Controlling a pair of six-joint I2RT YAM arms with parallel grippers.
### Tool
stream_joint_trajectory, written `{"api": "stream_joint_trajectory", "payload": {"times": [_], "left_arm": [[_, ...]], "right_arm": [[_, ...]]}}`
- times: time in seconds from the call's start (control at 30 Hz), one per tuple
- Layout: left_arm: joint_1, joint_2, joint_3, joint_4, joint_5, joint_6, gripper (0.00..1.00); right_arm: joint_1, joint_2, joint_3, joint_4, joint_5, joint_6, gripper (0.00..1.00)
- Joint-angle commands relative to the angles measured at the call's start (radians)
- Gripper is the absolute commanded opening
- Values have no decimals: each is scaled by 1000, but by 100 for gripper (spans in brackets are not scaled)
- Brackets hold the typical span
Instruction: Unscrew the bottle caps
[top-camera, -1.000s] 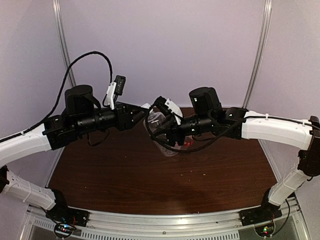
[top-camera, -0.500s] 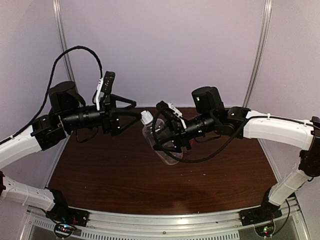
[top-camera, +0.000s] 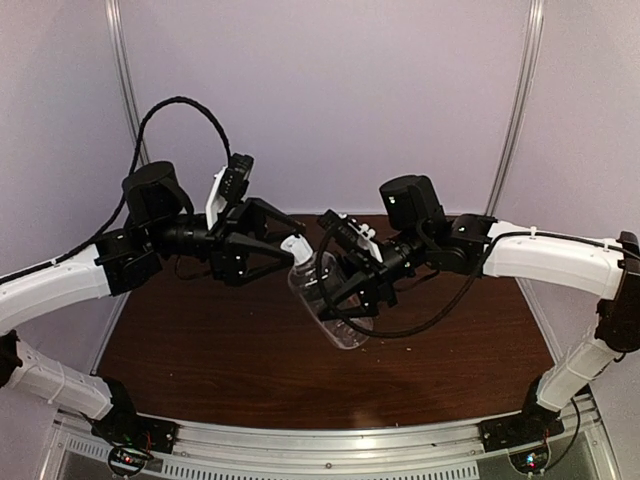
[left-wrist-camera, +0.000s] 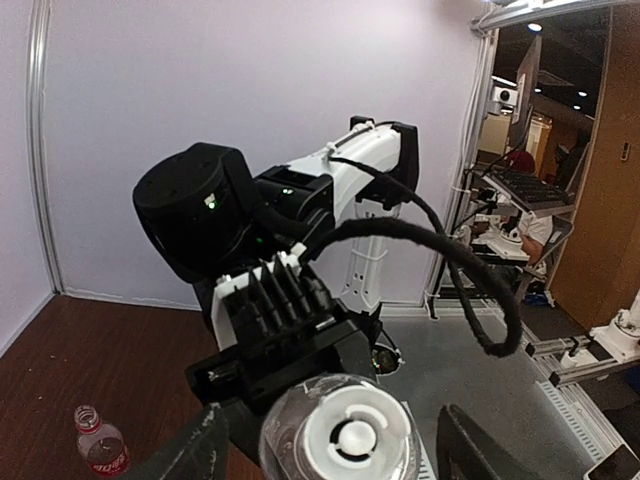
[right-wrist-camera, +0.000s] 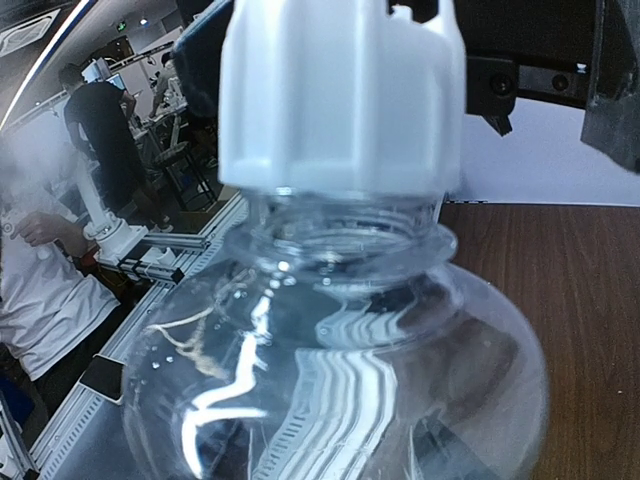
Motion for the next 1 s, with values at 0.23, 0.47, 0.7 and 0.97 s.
{"api": "stream_joint_trajectory", "payload": {"times": [0.23,0.47,0.7,0.97], "left_arm": [[7,50,-8,184,134,-81,54],[7,55,-21,181,128,-86,40],[7,10,-20,82,-47,-90,19],[-17,-58,-20,-153,-676,-298,17]], "right_arm": [[1,27,19,88,-72,40,41],[0,32,25,105,-52,54,41],[-8,10,28,80,124,68,39],[-15,3,61,8,511,75,39]]}}
